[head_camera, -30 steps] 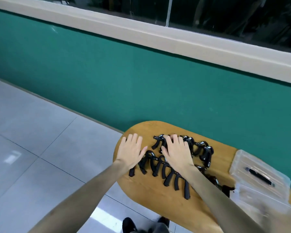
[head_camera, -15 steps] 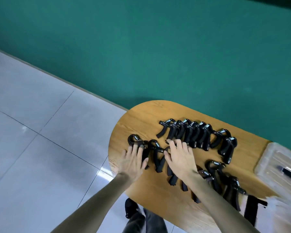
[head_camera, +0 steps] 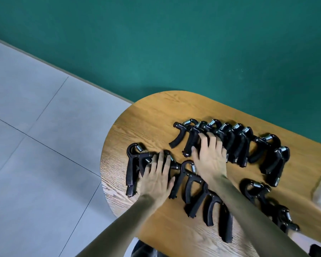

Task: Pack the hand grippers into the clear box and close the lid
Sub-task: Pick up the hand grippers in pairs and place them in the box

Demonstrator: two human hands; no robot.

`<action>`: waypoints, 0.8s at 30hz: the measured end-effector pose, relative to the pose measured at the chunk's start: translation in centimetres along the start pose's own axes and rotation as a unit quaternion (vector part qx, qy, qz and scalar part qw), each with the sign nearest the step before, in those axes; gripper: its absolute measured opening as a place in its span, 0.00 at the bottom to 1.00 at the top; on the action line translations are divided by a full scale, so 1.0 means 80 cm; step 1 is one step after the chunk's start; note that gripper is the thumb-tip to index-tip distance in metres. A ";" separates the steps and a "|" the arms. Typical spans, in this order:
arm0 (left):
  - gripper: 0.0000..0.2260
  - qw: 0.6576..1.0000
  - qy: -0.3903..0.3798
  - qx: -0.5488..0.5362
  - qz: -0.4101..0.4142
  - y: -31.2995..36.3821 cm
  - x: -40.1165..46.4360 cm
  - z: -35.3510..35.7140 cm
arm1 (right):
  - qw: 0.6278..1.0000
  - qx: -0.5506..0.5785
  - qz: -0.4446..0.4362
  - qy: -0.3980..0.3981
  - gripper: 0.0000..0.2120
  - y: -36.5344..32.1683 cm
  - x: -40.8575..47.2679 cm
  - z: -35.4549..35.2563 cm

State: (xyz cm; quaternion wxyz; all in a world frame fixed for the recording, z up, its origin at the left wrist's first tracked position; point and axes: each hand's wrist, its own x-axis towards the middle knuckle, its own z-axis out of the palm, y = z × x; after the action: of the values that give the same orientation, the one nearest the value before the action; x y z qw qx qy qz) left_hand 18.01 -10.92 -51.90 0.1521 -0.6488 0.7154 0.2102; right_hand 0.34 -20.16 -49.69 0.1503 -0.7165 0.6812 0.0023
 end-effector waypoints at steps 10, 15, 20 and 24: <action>0.38 1.000 0.014 -0.014 -0.020 0.017 0.019 0.012 | 1.000 -0.011 -0.016 -0.002 0.27 0.022 0.013 0.034; 0.38 1.000 -0.004 0.000 -0.017 0.017 0.016 0.004 | 1.000 0.007 -0.020 -0.004 0.27 0.005 0.019 0.037; 0.38 1.000 -0.005 0.006 -0.015 0.007 0.011 0.004 | 1.000 0.021 -0.020 0.013 0.29 -0.010 0.030 0.036; 0.39 0.999 -0.014 0.019 -0.027 0.001 0.012 -0.003 | 0.999 0.005 -0.031 0.006 0.32 -0.019 0.042 0.045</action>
State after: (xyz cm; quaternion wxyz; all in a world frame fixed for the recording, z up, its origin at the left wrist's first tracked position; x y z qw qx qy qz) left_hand 17.83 -11.83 -52.14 0.1806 -0.6619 0.6991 0.2012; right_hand 2.82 -22.62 -53.51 0.1501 -0.7367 0.6592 -0.0101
